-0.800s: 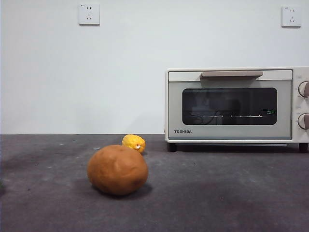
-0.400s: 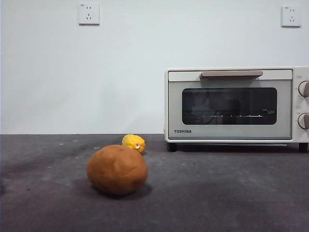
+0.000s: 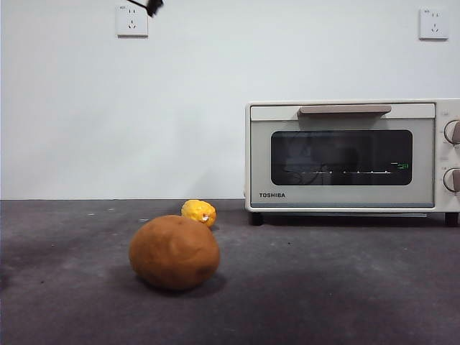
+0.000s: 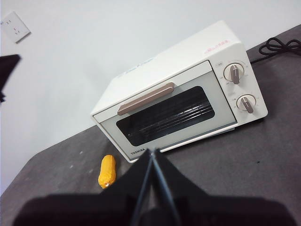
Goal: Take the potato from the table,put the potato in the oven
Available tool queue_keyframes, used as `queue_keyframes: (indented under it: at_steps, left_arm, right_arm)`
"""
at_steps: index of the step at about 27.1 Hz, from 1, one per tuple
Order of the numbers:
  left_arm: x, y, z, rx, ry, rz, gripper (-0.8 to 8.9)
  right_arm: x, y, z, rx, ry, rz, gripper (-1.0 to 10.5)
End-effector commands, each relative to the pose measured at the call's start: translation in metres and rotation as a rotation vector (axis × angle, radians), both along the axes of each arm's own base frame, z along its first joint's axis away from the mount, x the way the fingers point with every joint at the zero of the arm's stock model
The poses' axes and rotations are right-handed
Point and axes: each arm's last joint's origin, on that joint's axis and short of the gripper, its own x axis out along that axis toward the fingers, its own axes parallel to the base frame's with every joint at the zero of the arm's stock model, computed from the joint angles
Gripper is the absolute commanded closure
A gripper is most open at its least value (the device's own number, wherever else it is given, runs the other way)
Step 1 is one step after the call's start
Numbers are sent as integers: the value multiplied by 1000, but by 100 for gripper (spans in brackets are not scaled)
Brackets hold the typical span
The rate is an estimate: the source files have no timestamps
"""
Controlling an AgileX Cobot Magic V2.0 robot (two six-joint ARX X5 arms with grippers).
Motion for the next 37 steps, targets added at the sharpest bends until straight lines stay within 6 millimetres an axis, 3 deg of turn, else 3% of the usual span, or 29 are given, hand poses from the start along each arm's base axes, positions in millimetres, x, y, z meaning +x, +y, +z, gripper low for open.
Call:
queue_keyframes:
  at_steps: [1,9,19,28,33,37]
  left_arm:
    - [11,-8,-2,33,-7,-22,818]
    - [32,-23,-12,102,-37,-163,819]
    - [44,-60,-34,274,-125,-233,819]
    - [17,-122,-49,697,-488,-151,820]
    - [0,-151,-53,822,-622,-166,822]
    - [-1,-162,-67,860,-642,-204,823]
  right_arm:
    - [0,0,5,10,0,9,946]
    - [11,0,23,6,116,23,946]
    - [37,4,59,-85,222,216,946]
    - [53,3,80,-169,295,255,946]
    - [54,3,76,-170,348,264,946]
    - [51,3,71,-185,399,277,946]
